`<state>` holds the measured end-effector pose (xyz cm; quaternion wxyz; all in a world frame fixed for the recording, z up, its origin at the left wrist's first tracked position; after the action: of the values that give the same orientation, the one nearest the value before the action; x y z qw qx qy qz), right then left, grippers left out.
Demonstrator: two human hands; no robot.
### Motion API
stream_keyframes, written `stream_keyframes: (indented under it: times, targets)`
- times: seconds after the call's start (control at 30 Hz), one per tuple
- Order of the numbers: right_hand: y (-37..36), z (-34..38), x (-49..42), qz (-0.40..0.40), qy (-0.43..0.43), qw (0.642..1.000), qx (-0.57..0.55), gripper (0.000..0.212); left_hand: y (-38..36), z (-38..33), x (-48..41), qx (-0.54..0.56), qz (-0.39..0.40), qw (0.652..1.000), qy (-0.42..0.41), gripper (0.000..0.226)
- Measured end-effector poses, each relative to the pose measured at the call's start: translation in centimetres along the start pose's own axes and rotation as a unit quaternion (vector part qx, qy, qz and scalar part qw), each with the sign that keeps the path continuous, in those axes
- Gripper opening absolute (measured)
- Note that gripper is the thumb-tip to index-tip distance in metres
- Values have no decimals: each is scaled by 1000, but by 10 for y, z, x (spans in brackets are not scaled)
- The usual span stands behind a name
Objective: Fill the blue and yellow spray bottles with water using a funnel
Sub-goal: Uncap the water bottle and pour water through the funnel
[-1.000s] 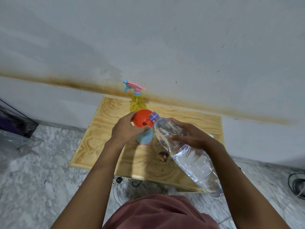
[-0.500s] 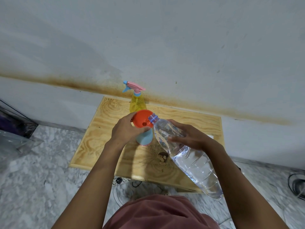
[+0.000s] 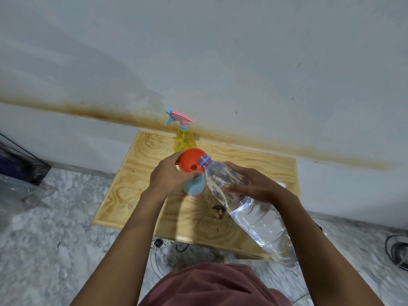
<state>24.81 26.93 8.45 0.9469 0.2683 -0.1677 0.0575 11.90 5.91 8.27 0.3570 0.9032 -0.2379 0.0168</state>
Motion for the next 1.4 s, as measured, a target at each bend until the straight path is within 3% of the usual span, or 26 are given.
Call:
stream_keyframes:
  times: [0.37,0.6,0.8,0.97,1.4]
  targets:
    - [0,12,5,-30,26,999,23,81,0,2,-2,-11,5,1000,4,89]
    - [6,19,17,-135,72,988,-8,79,0,3,-3,-15,7,1000,0,88]
    - [29,29,29,-287,135,947,-50,88,1,3,-4,-14,9,1000,-2,84]
    - [57,28,29,-406,141,898,-98,84,1,1,-4,-13,12,1000,-5,79]
    - [69,-9,-19,-460,106,871,-137,88,1,-3,-8,-20,14,1000,13,82]
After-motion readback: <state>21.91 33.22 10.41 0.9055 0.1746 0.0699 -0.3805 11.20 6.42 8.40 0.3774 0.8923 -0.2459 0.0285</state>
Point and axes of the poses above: each hand's wrist, its own x-axis away from the middle knuckle, its own y-axis out of the back of the hand, z = x × y, the point moved 4 cm from there along -x, towards the middle knuckle, and after that the axes turned 1 degree about z, right-handed, at the moved point
